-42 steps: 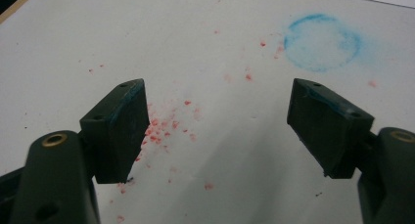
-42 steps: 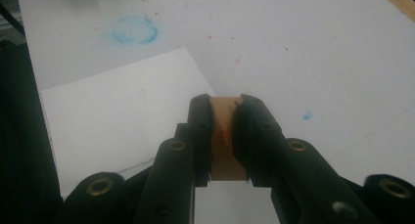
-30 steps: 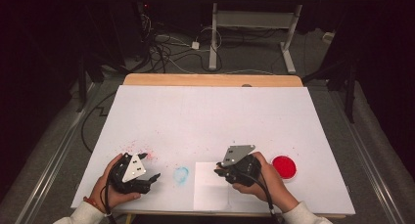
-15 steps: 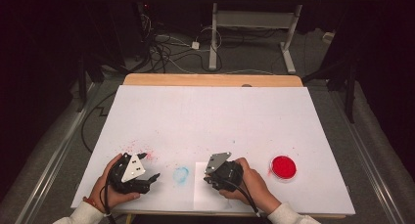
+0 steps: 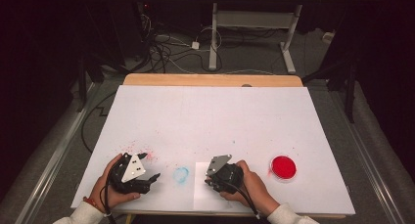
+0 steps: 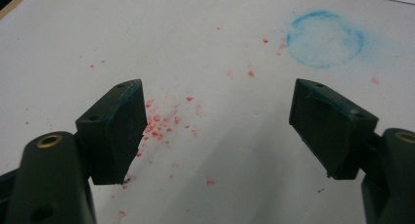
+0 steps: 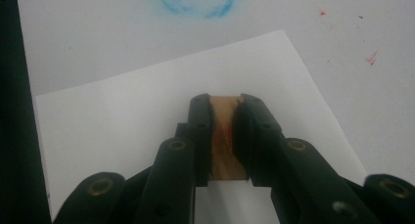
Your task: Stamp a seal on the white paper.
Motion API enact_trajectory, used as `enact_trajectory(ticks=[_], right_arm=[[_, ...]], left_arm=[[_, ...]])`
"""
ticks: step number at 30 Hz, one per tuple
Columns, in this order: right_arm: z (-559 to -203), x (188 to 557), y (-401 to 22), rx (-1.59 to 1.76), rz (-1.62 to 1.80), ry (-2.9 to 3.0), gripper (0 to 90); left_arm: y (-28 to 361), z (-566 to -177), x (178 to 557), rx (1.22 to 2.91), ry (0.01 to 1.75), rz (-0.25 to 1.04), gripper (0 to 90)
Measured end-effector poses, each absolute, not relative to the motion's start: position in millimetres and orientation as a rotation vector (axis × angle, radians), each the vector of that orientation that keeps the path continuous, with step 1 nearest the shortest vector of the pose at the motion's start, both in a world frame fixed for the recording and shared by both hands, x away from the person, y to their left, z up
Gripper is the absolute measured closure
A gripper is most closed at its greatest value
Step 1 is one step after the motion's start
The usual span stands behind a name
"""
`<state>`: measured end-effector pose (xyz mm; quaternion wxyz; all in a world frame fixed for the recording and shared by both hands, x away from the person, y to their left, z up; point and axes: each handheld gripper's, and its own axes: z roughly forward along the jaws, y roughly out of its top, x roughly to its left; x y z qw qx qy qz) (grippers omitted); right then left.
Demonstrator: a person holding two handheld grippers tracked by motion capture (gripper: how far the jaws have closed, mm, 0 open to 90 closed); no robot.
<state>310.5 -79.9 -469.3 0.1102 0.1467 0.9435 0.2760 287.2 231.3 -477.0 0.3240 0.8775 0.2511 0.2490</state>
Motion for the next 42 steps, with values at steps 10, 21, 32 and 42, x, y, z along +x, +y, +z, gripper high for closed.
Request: enact_trajectory(ticks=[10,21,32,42], right_arm=[[-470.8,311.5,-81.6,0.429,0.832,2.777,76.7],[-471.2,312.3,-82.5,0.448,0.841,2.781,76.7],[-472.4,312.7,-83.4,0.46,0.86,2.781,76.7],[-451.3,310.3,-82.1,0.402,0.917,2.743,76.6]], left_arm=[[231.6,-476.6,286.6,2.301,0.656,0.653,22.3],[231.3,-476.5,286.6,2.302,0.658,0.655,22.4],[229.7,-476.5,286.1,2.303,0.653,0.661,22.4],[231.2,-477.4,287.7,2.3,0.657,0.648,22.4]])
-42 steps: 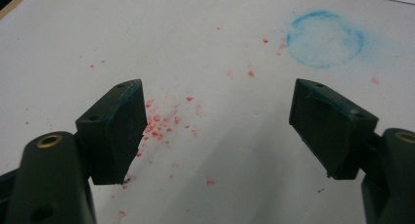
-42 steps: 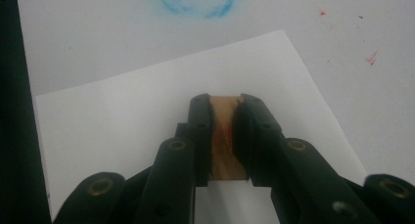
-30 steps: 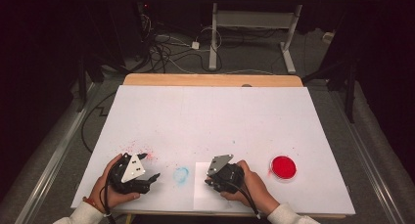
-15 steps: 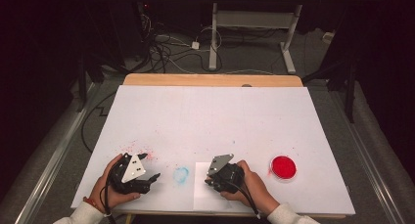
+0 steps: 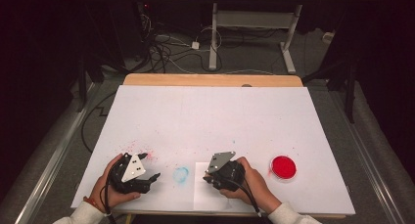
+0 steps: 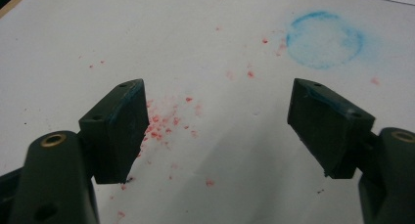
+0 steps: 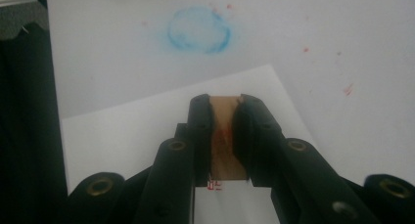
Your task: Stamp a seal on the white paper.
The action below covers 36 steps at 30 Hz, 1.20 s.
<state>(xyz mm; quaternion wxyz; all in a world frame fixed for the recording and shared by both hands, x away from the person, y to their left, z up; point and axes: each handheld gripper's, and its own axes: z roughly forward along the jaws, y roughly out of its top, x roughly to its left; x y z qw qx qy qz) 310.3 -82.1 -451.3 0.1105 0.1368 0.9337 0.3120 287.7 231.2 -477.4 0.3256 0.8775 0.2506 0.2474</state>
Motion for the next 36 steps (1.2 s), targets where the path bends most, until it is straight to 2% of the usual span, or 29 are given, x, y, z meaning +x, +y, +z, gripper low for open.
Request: enact_trajectory(ticks=[36], right_arm=[[-428.9,311.1,-98.7,0.4,0.979,2.683,76.5]], left_arm=[[235.8,-478.6,289.2,2.281,0.662,0.641,22.3]])
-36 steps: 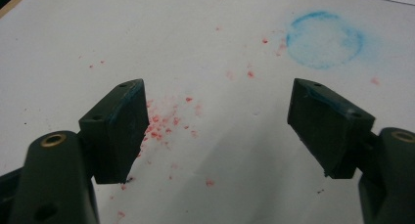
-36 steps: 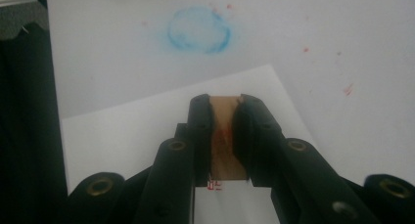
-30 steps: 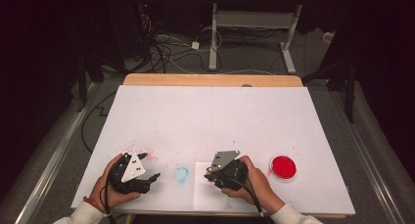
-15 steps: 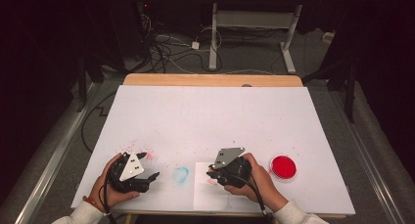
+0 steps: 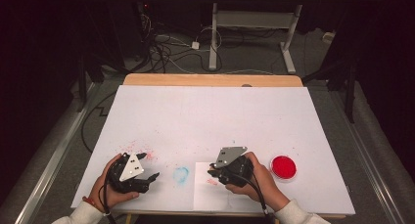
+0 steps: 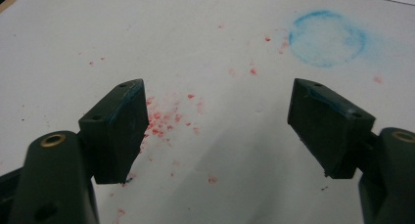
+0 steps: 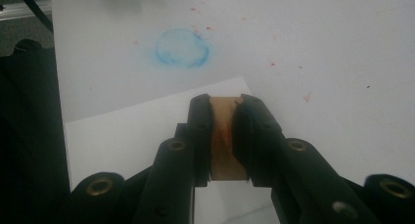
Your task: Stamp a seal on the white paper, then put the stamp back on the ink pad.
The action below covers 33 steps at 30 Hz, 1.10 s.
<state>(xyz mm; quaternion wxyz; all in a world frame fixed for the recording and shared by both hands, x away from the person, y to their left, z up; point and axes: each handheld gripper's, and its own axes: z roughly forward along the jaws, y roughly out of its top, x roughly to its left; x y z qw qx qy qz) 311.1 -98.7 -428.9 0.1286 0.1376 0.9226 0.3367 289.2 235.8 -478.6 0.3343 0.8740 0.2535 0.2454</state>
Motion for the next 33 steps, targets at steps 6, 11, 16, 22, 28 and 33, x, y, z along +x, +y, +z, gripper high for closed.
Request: enact_trajectory(ticks=[6,11,16,22,28,33], right_arm=[[-424.4,310.5,-99.5,0.403,0.982,2.674,76.4],[-422.5,311.1,-102.1,0.408,0.992,2.665,76.4],[-419.6,310.9,-105.9,0.408,0.994,2.653,76.5],[-414.7,310.2,-113.1,0.413,0.991,2.636,76.4],[-410.7,309.8,-120.4,0.431,0.992,2.615,76.4],[-408.5,310.5,-125.8,0.437,0.986,2.606,76.4]], left_arm=[[236.2,-478.3,288.1,2.278,0.666,0.641,22.3],[236.0,-479.0,289.2,2.281,0.671,0.64,22.3],[234.5,-478.7,288.6,2.287,0.665,0.644,22.3],[234.0,-478.9,288.2,2.293,0.657,0.648,22.3],[233.1,-478.4,287.5,2.3,0.647,0.653,22.3],[233.3,-478.2,287.6,2.297,0.647,0.653,22.3]])
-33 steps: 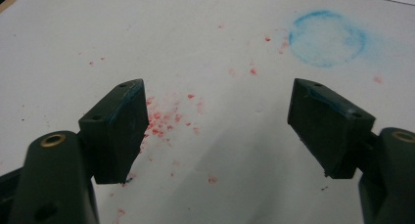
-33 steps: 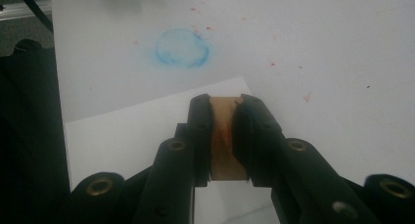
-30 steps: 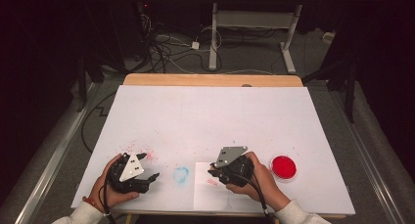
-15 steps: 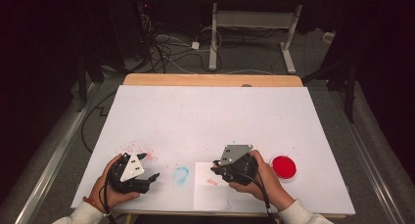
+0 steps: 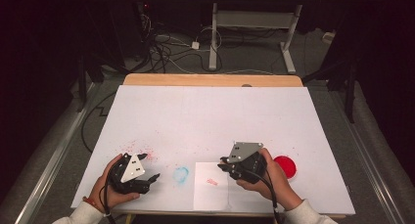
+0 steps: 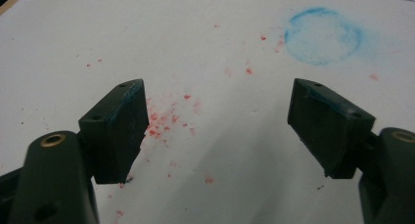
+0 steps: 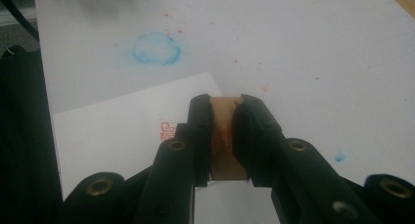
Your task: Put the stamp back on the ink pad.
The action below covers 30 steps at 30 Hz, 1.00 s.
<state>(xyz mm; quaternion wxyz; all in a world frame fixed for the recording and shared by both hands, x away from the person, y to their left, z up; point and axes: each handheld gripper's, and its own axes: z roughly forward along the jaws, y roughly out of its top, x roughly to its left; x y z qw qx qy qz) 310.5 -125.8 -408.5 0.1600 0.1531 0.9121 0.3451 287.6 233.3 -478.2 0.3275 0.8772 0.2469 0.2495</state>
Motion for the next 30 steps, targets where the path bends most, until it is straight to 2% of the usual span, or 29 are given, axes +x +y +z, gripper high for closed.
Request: enact_trajectory(ticks=[14,30], right_arm=[[-398.2,311.7,-152.3,0.504,0.988,2.547,76.4],[-402.7,317.0,-211.0,0.717,0.893,2.469,76.2]], left_arm=[[232.1,-477.8,288.3,2.303,0.642,0.654,21.9],[231.7,-477.4,287.9,2.305,0.643,0.652,21.8]])
